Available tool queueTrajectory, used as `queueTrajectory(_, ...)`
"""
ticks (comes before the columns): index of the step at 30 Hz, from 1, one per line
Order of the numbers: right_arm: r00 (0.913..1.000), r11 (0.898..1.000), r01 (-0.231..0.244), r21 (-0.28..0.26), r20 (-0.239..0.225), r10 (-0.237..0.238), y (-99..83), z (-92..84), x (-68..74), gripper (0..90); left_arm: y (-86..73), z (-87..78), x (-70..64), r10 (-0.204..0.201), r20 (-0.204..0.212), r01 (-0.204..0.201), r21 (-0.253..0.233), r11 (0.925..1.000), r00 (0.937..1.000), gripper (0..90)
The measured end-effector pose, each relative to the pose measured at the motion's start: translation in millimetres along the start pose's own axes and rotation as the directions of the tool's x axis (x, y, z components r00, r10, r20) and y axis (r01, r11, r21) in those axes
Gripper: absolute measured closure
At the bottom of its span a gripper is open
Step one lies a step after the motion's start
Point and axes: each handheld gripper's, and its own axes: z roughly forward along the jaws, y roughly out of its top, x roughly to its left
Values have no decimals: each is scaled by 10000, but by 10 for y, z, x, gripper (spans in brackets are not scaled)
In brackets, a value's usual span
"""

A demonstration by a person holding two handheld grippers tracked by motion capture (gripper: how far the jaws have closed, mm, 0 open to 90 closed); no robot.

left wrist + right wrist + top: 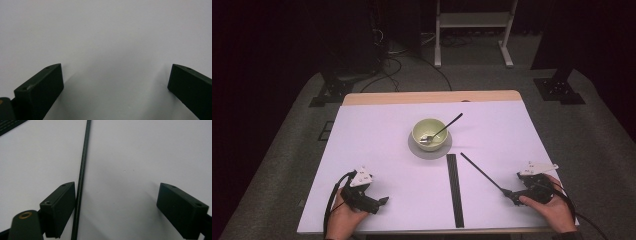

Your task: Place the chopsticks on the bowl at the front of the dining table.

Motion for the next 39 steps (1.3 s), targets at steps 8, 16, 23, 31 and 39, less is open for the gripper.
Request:
queueTrajectory(8,9994,9999,-154,-37,302,155,-9,-15,-138,144,0,0,0,-1,-1,1,2,10000,10000,0)
queueTrajectory(16,9993,9997,-244,-87,288,247,-20,-21,-195,143,0,0,0,0,-1,0,2,10000,10000,0)
queueTrajectory(23,9997,9982,-137,-582,178,148,31,-61,-166,130,0,0,0,-2,-1,2,2,10000,10000,0)
queueTrajectory(31,9997,9976,-239,-656,-53,236,95,-24,-156,143,1,0,0,-2,-2,2,1,10000,10000,0)
queueTrajectory(39,9996,9947,-198,-1008,-241,175,191,3,-153,234,0,0,0,2,-1,-2,2,10000,10000,0)
